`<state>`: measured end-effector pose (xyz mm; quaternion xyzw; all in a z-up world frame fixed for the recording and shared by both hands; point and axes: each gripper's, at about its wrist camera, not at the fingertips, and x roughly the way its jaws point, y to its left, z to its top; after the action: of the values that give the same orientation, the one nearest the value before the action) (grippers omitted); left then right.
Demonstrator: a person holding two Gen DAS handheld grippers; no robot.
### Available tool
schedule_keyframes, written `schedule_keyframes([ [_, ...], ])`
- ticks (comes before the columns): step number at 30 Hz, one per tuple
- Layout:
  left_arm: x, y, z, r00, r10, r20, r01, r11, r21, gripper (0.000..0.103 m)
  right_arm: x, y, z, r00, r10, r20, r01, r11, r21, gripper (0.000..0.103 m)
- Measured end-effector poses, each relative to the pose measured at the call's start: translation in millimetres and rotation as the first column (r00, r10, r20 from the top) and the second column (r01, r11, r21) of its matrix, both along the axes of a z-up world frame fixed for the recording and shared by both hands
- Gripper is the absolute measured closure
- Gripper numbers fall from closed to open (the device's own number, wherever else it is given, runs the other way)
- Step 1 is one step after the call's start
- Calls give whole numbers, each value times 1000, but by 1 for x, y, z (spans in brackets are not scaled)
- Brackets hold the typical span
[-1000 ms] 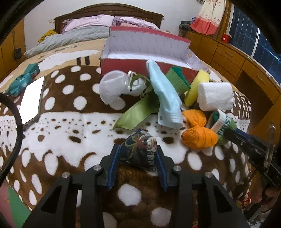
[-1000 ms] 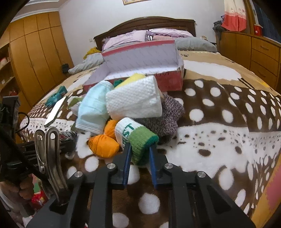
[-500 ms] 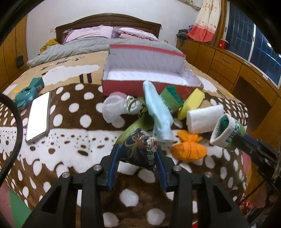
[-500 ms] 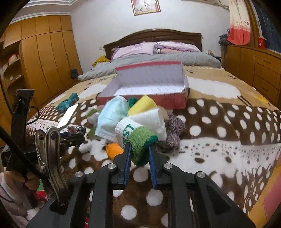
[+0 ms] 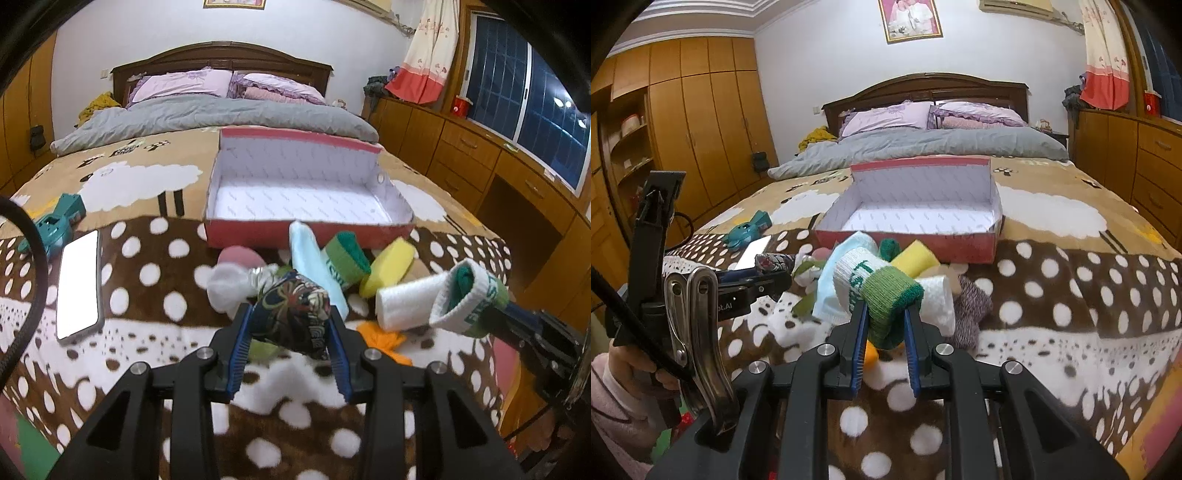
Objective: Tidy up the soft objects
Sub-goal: 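Carry the pouch and the FIRST sock roll with both grippers into the shoebox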
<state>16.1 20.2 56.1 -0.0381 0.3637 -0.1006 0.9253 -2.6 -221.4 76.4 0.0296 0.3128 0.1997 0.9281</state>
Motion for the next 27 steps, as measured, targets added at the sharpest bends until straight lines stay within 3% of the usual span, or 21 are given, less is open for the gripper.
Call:
schedule_keyframes([
  [13, 55, -4, 33, 1000, -10, 18, 10, 1000, -9, 62, 50, -2, 23, 1000, 14, 11, -14, 1000, -2, 83],
  [27, 126, -20, 42, 999, -9, 34, 8, 1000, 19, 62, 119, -2, 28, 1000, 6, 6, -6, 1000, 6, 83],
])
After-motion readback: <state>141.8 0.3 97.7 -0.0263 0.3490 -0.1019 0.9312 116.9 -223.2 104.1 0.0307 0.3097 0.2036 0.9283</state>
